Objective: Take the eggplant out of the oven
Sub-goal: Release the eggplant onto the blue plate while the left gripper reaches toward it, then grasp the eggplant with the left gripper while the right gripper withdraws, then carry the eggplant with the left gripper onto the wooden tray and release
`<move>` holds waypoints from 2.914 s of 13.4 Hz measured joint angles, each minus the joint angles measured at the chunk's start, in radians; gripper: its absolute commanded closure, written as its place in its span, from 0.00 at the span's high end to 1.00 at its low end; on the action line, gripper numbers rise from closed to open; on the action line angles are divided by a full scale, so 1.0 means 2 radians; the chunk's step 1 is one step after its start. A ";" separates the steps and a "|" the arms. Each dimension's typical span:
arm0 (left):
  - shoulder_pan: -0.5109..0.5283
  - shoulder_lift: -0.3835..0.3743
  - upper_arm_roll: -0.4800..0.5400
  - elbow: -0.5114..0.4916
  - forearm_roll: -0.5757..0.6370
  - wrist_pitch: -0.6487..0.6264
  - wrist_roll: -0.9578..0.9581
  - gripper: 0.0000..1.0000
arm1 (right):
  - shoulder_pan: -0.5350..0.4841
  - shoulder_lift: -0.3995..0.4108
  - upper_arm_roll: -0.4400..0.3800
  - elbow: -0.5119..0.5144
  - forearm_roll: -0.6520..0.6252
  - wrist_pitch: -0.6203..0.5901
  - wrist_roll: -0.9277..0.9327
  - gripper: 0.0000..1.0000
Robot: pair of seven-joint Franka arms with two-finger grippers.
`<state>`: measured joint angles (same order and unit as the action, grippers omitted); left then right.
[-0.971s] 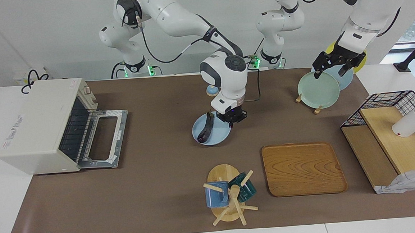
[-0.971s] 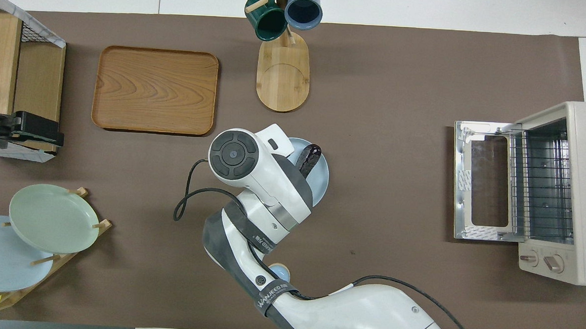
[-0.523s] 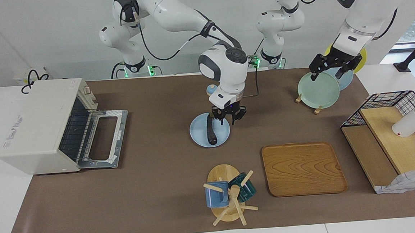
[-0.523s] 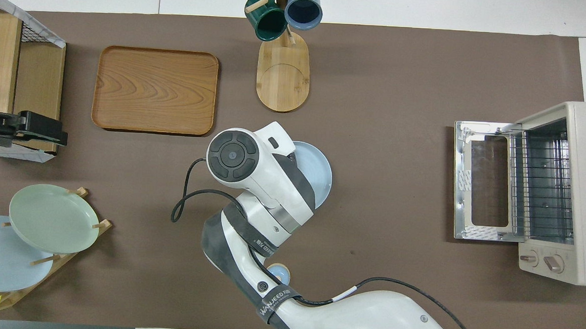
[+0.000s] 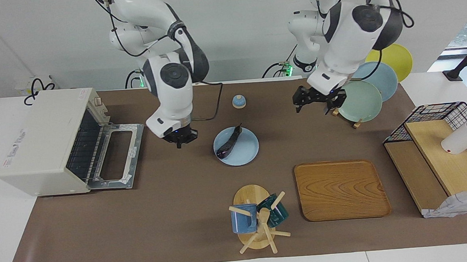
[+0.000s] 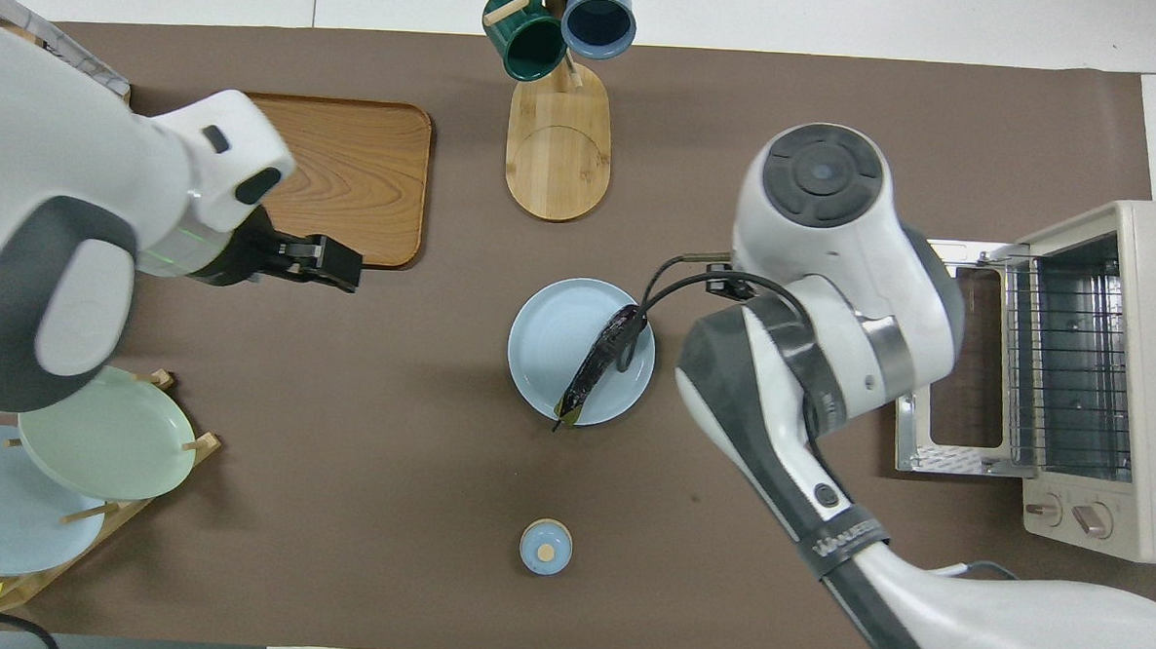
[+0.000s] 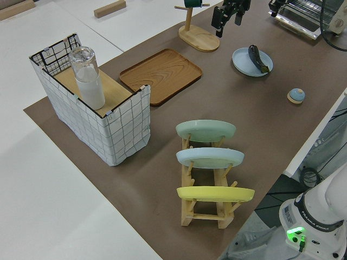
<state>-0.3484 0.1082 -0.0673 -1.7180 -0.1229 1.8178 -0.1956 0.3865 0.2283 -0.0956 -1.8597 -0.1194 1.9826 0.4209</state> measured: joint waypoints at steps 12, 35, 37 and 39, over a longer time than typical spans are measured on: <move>-0.183 0.105 -0.001 -0.094 0.000 0.254 -0.076 1.00 | -0.117 -0.033 0.008 -0.200 -0.001 0.195 -0.107 0.00; -0.026 0.079 0.014 -0.008 -0.014 0.113 -0.027 0.00 | -0.169 -0.111 0.025 0.124 0.070 -0.196 -0.307 1.00; 0.025 0.085 0.014 0.009 -0.018 0.101 0.005 0.00 | -0.172 -0.106 0.024 0.125 0.070 -0.196 -0.304 1.00; 0.066 0.099 0.014 0.015 -0.018 0.101 0.021 0.00 | -0.185 -0.104 0.022 0.122 0.070 -0.197 -0.303 1.00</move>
<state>-0.2166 0.3062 -0.0384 -1.6889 -0.1597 2.0188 -0.1538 0.0158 0.0212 -0.0507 -1.6165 0.0201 1.5888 -0.1846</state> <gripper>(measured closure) 0.718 0.000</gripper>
